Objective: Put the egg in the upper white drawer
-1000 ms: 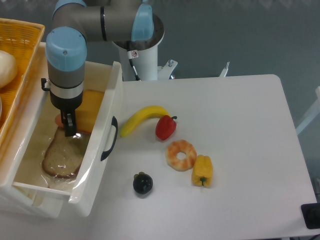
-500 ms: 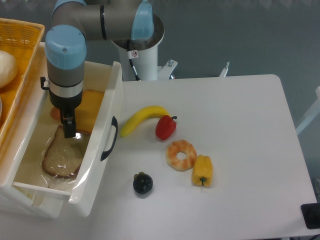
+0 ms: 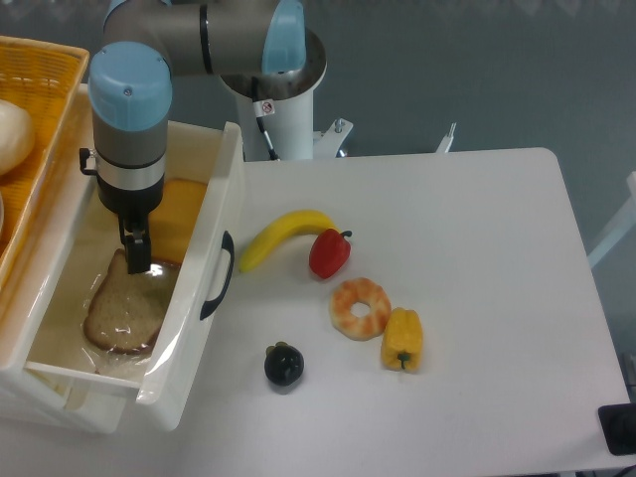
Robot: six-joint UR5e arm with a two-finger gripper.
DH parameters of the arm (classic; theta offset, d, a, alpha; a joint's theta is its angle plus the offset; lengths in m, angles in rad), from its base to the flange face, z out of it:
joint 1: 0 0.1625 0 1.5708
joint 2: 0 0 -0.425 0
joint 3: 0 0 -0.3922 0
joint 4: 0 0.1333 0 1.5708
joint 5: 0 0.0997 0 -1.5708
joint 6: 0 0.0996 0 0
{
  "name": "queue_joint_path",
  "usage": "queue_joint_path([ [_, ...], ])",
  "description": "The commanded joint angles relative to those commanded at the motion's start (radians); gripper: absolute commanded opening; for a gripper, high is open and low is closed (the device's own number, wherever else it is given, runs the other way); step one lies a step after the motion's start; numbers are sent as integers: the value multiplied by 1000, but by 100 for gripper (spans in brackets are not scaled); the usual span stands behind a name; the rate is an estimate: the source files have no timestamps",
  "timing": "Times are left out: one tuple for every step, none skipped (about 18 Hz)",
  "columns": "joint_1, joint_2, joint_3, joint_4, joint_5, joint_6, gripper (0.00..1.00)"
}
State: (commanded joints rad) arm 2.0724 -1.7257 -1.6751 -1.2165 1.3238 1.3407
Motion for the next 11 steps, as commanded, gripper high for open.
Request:
queue_joint_path([
  [0,0,0,-2,0,-2,100],
  [0,3,0,0,0,-2,100],
  [0,9,2,-2,0,-2,100],
  [-2,15,2,-2,0,-2,100],
  [0,18,2,-3,0,-2,100],
  [3,20,2,-2,0,-2,100],
  [3,21,2,-2,0,-2,100],
  [3,26,2,0,0,-2,100],
  [6,31,2,0,0,-2,100],
  [6,31,3,-2,0,-2,100],
  [6,34,3,-2,0,-2,100],
])
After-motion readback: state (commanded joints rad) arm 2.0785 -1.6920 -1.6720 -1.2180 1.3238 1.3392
